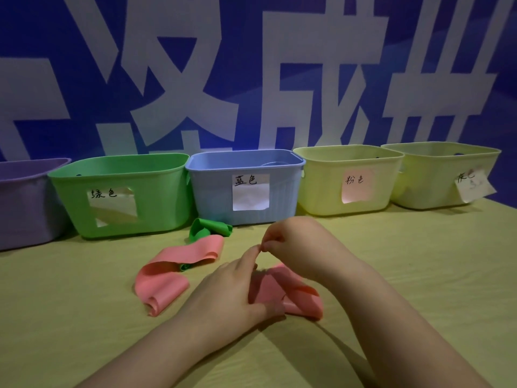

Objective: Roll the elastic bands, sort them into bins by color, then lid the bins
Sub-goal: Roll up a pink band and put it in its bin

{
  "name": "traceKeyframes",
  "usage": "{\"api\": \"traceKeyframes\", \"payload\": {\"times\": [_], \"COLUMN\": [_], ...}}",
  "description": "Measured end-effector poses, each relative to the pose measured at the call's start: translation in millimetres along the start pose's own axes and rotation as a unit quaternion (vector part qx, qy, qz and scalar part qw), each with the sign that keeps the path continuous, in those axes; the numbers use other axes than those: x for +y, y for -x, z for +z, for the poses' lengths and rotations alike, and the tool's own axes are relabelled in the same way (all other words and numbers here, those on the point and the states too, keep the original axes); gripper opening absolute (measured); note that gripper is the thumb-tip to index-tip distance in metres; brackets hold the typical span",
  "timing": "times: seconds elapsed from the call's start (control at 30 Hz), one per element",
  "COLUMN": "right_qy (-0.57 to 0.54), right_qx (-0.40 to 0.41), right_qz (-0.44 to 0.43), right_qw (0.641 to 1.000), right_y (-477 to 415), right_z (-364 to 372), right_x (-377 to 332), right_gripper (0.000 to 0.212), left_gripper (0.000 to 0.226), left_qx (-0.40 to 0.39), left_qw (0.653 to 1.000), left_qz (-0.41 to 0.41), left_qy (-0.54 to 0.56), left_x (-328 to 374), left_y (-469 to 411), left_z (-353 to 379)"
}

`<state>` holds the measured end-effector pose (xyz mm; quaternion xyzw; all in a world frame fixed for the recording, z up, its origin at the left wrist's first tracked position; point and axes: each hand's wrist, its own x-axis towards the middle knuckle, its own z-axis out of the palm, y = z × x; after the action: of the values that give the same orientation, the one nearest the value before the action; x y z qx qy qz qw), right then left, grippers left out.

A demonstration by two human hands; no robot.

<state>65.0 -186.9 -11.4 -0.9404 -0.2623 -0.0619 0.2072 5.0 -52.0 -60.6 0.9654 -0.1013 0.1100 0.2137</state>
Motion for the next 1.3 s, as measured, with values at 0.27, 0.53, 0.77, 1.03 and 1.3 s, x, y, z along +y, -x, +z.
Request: {"api": "traceKeyframes", "payload": {"times": [0.27, 0.53, 0.77, 1.03, 1.3], "right_qy": [0.019, -0.018, -0.041, -0.024, -0.298], "right_qx": [-0.02, -0.097, -0.151, -0.089, -0.014], "right_qz": [0.056, 0.058, 0.039, 0.024, 0.092], "right_qw": [0.998, 0.993, 0.987, 0.995, 0.95], "right_y": [-1, 1, 1, 0, -4], "right_z": [5, 7, 17, 20, 15], "right_x": [6, 1, -5, -8, -6], "right_gripper": [0.022, 0.039, 0.058, 0.006, 0.01], "left_gripper": [0.065, 0.035, 0.025, 0.028, 0.04], "left_qx": [0.045, 0.232, 0.276, 0.274, 0.235], "left_qw": [0.998, 0.973, 0.958, 0.958, 0.97], "left_qz": [0.01, 0.005, 0.05, 0.04, -0.057], "left_qy": [-0.037, -0.017, 0.055, 0.07, -0.021], "left_x": [-4, -18, -14, -14, -13], "left_y": [0, -7, -5, -4, -3], "left_z": [-4, -19, -17, -18, -19]}}
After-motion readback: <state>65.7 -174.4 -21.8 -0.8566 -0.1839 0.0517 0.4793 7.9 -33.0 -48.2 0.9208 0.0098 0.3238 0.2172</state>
